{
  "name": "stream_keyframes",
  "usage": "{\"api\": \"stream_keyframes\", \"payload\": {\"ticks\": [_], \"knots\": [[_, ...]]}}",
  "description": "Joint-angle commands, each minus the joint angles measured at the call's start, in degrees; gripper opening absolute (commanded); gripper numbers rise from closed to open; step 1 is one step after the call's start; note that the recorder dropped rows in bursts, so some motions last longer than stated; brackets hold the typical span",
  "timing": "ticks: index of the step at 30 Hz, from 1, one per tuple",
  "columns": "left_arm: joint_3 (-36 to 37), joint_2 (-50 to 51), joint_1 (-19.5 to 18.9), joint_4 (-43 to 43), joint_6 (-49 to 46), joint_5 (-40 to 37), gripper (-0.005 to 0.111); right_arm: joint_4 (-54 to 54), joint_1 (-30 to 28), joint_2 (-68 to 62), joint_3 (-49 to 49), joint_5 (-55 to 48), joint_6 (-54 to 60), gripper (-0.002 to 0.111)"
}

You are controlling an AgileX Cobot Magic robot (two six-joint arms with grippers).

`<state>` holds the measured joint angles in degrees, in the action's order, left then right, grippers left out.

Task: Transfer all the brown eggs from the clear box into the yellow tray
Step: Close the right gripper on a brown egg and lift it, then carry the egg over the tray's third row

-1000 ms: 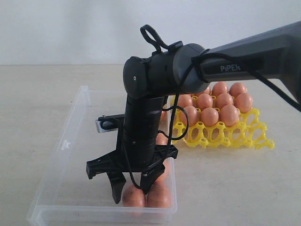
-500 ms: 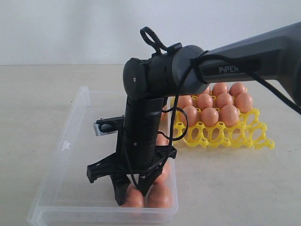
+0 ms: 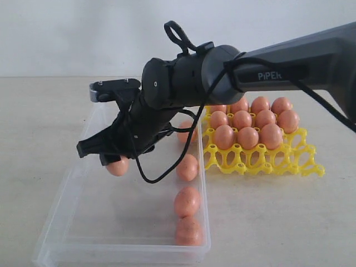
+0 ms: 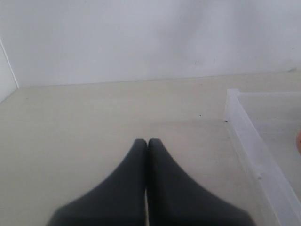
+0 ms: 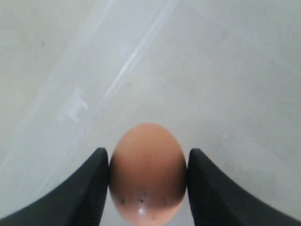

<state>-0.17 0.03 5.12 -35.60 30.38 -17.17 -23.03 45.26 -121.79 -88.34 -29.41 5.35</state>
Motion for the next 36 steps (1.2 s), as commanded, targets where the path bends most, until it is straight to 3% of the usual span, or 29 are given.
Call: {"api": "stream_keyframes", "payload": {"ticks": [1,6,14,16,23,28,31,34,36], "knots": [[0.17,-0.03,0.11,4.19,-0.02,-2.09,-0.004,0.63,-0.07,0.15,-0.28,4.89,0.95,0.000],[0.17,-0.03,0.11,8.02,-0.02,-3.05,-0.004,0.75,-0.07,1.77,-0.28,12.13,4.88,0.000],[0.17,-0.03,0.11,8.26,-0.02,-3.59,-0.004,-2.24,-0.07,7.96,0.79,27.13,-0.80,0.000],[0.17,-0.03,0.11,8.26,-0.02,-3.61,-0.004,-2.24,-0.07,11.33,5.12,32.44,-0.80,0.000],[0.17,-0.03,0.11,8.26,-0.02,-3.57,-0.004,-2.47,-1.52,25.63,31.40,65.21,-3.84,0.000],[0.17,-0.03,0.11,8.26,-0.02,-3.57,-0.004,-3.34,-10.08,29.93,43.92,70.56,-9.60,0.000],[0.17,-0.03,0.11,8.26,-0.02,-3.57,-0.004,2.20,-20.19,31.26,47.75,68.81,-11.78,0.000],[0.17,-0.03,0.11,8.26,-0.02,-3.67,-0.004,23.03,-32.50,32.84,48.36,65.72,-27.64,0.000],[0.17,-0.03,0.11,8.26,-0.02,-3.67,-0.004,42.97,-39.64,33.17,48.24,71.58,-42.85,0.000]]}}
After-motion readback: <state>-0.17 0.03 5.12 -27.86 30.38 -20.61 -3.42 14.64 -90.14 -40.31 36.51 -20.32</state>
